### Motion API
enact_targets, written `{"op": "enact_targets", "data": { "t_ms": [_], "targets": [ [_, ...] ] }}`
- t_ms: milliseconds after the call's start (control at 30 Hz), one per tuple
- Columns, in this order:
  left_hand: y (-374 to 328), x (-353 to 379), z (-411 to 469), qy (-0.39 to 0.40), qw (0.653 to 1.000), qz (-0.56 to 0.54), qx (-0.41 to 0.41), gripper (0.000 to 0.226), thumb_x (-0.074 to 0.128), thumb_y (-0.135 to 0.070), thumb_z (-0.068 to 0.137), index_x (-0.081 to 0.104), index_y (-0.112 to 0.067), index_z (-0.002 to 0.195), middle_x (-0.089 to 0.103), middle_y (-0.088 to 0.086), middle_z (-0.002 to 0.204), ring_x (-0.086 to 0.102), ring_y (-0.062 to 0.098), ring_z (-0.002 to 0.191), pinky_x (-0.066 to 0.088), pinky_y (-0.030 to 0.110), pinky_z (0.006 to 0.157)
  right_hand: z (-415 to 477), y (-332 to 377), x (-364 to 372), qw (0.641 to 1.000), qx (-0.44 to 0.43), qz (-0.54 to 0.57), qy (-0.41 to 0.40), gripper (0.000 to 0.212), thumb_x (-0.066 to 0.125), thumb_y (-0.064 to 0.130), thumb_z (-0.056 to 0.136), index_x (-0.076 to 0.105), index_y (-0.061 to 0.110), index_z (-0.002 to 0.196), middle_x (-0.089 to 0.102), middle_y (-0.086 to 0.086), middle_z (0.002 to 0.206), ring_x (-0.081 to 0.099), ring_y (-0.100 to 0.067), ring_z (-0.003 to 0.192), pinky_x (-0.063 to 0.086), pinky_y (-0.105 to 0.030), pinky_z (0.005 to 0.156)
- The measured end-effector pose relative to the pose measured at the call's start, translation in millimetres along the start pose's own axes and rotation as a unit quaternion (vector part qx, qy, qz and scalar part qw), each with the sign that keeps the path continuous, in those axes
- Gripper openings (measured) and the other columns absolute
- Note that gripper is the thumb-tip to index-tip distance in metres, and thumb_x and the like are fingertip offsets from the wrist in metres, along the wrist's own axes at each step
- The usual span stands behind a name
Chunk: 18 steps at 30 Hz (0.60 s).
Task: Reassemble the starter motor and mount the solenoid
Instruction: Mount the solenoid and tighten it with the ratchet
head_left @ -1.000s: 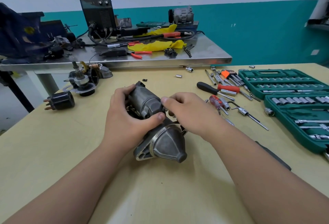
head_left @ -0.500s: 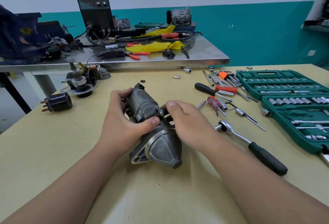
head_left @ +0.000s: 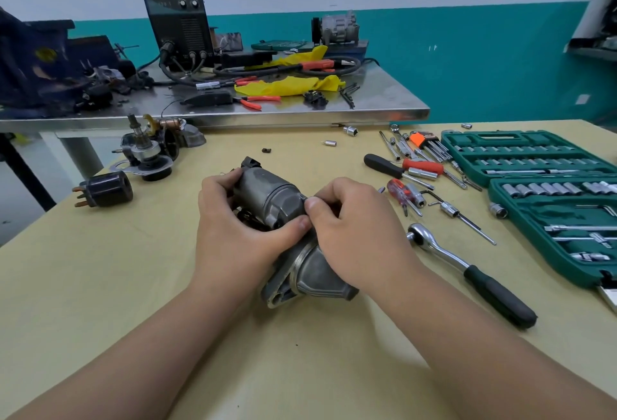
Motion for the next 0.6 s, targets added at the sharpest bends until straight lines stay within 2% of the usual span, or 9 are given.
{"op": "enact_targets", "data": {
  "t_ms": [67,167,233,300,367,433,533,600],
  "targets": [
    [-1,1,-2,-0.01,1.0,-0.001,-0.004,0.091,0.079,-0.062,0.038,0.035,-0.044,0.115,0.052,-0.006,0.125,0.056,0.005,0.111,0.044,0.014,0.084,3,2,1,0.999,-0.002,-0.034,0.009,0.034,0.045,0.033,0.096,0.052,0.02,0.065,0.055,0.004,0.063,0.055,-0.019,0.067,0.037,-0.032,0.06],
    [-2,2,-5,-0.013,1.0,-0.005,-0.004,0.092,0.08,-0.062,0.038,0.035,-0.042,0.116,0.05,-0.005,0.126,0.055,0.007,0.114,0.047,0.023,0.091,7,2,1,0.998,0.002,-0.056,0.02,0.043,0.038,0.031,0.099,0.041,0.02,0.057,0.048,0.001,0.059,0.048,-0.021,0.063,0.029,-0.033,0.052],
    [-2,2,-5,-0.016,1.0,-0.006,-0.005,0.093,0.08,-0.062,0.038,0.035,-0.041,0.116,0.049,-0.007,0.126,0.054,0.003,0.114,0.046,0.023,0.092,8,1,-2,0.997,0.005,-0.078,0.023,0.041,0.039,0.037,0.097,0.045,0.021,0.059,0.05,0.003,0.06,0.051,-0.019,0.065,0.031,-0.031,0.052],
    [-2,3,-5,-0.019,1.0,-0.007,-0.004,0.093,0.081,-0.062,0.039,0.035,-0.041,0.117,0.049,-0.008,0.125,0.053,0.0,0.113,0.046,0.021,0.09,9,-3,-7,0.998,0.024,-0.049,0.019,0.036,0.047,0.045,0.091,0.056,0.022,0.066,0.058,0.007,0.064,0.056,-0.011,0.066,0.037,-0.028,0.053],
    [-1,4,-6,-0.023,1.0,-0.007,-0.005,0.093,0.081,-0.063,0.039,0.035,-0.042,0.117,0.048,-0.009,0.125,0.052,-0.002,0.112,0.044,0.018,0.089,9,-6,-8,0.999,0.044,-0.016,0.027,0.032,0.053,0.045,0.089,0.061,0.022,0.069,0.061,0.008,0.065,0.057,-0.006,0.065,0.039,-0.026,0.054],
    [-1,5,-7,-0.031,1.0,-0.005,-0.002,0.093,0.08,-0.064,0.04,0.034,-0.042,0.118,0.048,-0.008,0.125,0.051,-0.002,0.113,0.044,0.018,0.089,9,-5,-6,0.998,0.047,-0.029,0.037,0.036,0.05,0.041,0.092,0.058,0.019,0.065,0.058,0.005,0.06,0.055,-0.01,0.06,0.037,-0.026,0.051],
    [-1,6,-8,-0.04,0.999,-0.003,0.001,0.094,0.08,-0.064,0.04,0.033,-0.041,0.119,0.047,-0.006,0.126,0.052,0.003,0.116,0.047,0.027,0.096,11,-2,-3,0.997,0.042,-0.05,0.038,0.044,0.04,0.032,0.097,0.049,0.016,0.057,0.051,0.0,0.054,0.05,-0.015,0.056,0.033,-0.027,0.048],
    [-2,8,-9,-0.042,0.999,0.0,-0.001,0.094,0.08,-0.064,0.039,0.033,-0.044,0.118,0.046,-0.008,0.126,0.051,-0.001,0.116,0.046,0.024,0.096,12,-2,-5,0.996,0.034,-0.074,0.03,0.046,0.038,0.033,0.098,0.046,0.017,0.055,0.05,0.001,0.053,0.048,-0.014,0.055,0.03,-0.029,0.047]
  ]
}}
Point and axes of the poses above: each hand's wrist, its own z-axis towards the middle knuckle, its own x-axis out of the palm, y = z × x, the point moved 6 cm from there along z, towards the middle knuckle
